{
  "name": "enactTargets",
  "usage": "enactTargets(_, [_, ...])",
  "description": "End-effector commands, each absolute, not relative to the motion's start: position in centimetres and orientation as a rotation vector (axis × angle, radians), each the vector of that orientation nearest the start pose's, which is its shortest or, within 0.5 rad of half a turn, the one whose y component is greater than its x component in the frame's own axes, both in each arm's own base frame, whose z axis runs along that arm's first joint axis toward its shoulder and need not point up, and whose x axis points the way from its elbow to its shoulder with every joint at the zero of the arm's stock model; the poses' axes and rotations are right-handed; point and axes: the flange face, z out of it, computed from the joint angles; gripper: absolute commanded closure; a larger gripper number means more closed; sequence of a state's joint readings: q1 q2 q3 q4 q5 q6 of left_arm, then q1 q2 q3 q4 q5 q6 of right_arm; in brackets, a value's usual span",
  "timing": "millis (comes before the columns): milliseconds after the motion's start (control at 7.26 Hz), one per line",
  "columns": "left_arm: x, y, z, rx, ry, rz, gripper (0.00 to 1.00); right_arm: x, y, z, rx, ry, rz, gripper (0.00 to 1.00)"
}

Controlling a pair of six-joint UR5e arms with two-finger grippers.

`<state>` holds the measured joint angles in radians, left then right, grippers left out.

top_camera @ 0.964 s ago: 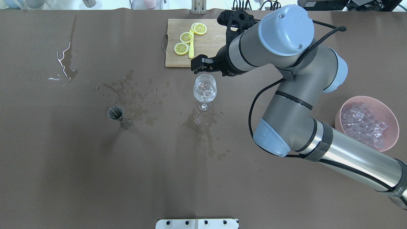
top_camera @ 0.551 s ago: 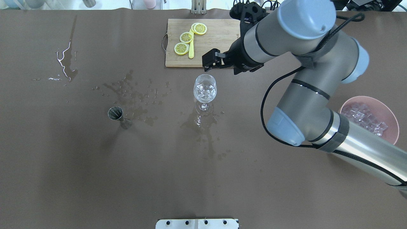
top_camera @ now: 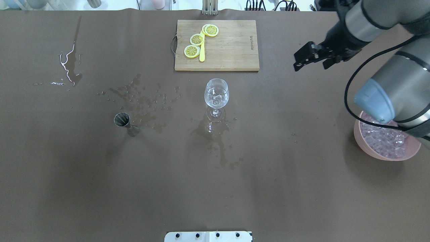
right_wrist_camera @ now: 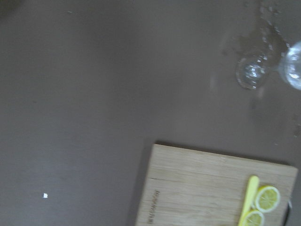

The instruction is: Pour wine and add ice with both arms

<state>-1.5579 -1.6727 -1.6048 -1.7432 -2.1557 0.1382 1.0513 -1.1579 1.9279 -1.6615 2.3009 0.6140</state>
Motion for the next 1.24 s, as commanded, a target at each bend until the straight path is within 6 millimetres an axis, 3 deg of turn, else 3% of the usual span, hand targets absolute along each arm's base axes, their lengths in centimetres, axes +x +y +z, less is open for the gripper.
enactTargets(0, [-7.4,-53.6,60.0,0.308,0.561,0.226,0.02,-13.3,-54.9,36.8,0.109,-0.811,-0.291,0.0])
enactTargets(138, [-7.3,-53.3,60.3,0.297,0.564,0.225,0.02,-7.7,-56.2,41.6,0.048,-0.709,-0.356,0.0])
enactTargets(275, [-7.3,-53.2,60.8,0.287,0.565,0.22,0.02,-4.1,-56.5,47.0,-0.011,-0.606,-0.427,0.0])
enactTargets(413, [-7.6,-52.8,61.2,0.28,0.566,0.215,0.02,-1.2,-56.0,52.5,-0.07,-0.608,-0.363,0.0])
enactTargets(551, [-7.5,-51.7,62.4,0.258,0.595,0.206,0.02,-0.7,-55.5,55.9,-0.059,-0.607,-0.351,0.0])
enactTargets(689, [-8.2,-51.4,63.1,0.24,0.635,0.174,0.02,-0.4,-55.3,55.8,-0.043,-0.586,-0.295,0.0])
enactTargets(826, [-8.6,-50.3,64.8,0.199,0.674,0.147,0.02,-0.2,-54.5,57.9,-0.081,-0.574,-0.27,0.0])
enactTargets(964, [-8.4,-49.1,65.6,0.184,0.694,0.141,0.02,-0.2,-54.4,58.3,-0.069,-0.571,-0.272,0.0])
enactTargets(1102, [-8.4,-48.9,66.0,0.174,0.697,0.137,0.02,0.3,-53.2,60.5,-0.09,-0.58,-0.257,0.0])
